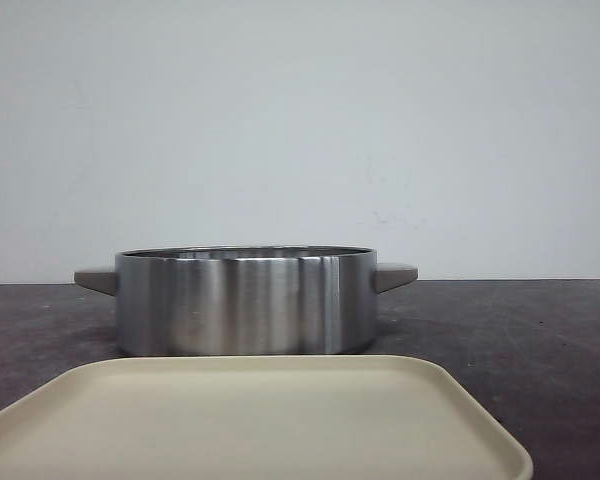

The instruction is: Steam buns

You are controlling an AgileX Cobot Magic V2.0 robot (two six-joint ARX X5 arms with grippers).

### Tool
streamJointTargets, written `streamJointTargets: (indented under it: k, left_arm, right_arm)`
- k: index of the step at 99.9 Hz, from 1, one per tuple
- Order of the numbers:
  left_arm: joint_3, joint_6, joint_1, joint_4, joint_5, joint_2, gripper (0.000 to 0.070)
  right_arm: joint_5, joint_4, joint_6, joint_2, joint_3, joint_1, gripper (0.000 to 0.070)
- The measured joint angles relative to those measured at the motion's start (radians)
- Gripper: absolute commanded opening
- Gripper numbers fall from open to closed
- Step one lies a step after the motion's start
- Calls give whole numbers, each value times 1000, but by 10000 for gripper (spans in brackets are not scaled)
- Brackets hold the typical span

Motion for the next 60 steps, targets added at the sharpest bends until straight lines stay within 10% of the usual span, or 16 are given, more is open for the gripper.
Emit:
streamJointTargets:
  k: [28,60]
  left_arm:
    - [-335,204,239,449,280,-60,0]
    - [-1165,51,441,1316,550,-312,0]
  right_arm:
    - [0,0,-2,0,0,0,16]
    - [0,0,-2,0,0,0,16]
